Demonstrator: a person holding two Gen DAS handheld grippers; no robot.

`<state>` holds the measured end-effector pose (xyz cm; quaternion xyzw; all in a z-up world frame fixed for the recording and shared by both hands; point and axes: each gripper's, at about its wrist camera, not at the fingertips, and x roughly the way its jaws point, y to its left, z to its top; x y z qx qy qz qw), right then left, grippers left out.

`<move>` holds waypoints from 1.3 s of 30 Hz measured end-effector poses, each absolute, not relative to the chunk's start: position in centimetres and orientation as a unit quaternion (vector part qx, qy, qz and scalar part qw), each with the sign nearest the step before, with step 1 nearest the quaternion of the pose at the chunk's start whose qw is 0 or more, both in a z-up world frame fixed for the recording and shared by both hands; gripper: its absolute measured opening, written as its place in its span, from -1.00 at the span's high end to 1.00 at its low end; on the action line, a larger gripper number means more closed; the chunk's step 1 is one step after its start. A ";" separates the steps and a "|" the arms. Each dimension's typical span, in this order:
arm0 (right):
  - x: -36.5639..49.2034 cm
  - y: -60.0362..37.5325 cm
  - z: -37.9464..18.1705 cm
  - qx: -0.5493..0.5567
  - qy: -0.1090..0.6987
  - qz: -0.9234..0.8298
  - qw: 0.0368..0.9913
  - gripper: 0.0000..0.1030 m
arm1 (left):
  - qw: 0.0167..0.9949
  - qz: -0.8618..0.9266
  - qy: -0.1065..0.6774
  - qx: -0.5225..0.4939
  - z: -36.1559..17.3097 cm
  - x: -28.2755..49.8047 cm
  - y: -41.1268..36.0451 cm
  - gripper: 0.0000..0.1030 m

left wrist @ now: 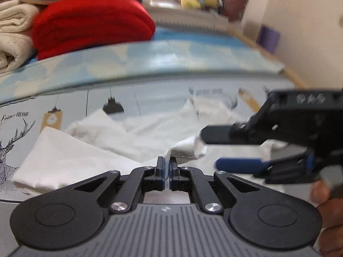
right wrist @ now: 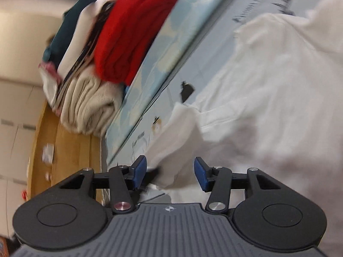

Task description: Fold small clothes

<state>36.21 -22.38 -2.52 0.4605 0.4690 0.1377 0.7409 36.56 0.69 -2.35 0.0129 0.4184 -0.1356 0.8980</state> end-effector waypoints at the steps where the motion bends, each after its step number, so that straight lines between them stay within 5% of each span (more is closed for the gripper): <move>1: 36.2 -22.7 -2.9 0.459 0.470 0.129 0.743 -0.02 | 0.893 -0.135 0.428 0.009 -2.9 37.0 0.7 0.93; 6: 36.7 -24.0 -5.5 0.453 0.511 0.061 0.728 -0.02 | 0.870 -0.162 0.463 -0.044 -4.3 38.5 1.3 0.91; 10: 37.0 -23.5 -7.6 0.469 0.532 0.039 0.704 -0.04 | 0.844 -0.193 0.497 -0.057 -4.5 38.7 2.0 0.46; 29: 37.7 -20.0 -10.5 0.327 0.602 -0.025 0.728 -0.07 | 0.881 0.016 0.455 -0.128 0.2 40.9 18.3 0.46; 37: 37.7 -16.8 -9.5 0.199 0.607 -0.006 0.770 0.22 | 0.879 0.098 0.434 -0.170 1.6 40.5 23.8 0.46; 39: 37.7 -16.7 -9.5 0.191 0.603 -0.009 0.774 0.64 | 0.880 0.101 0.432 -0.169 1.8 40.5 24.1 0.46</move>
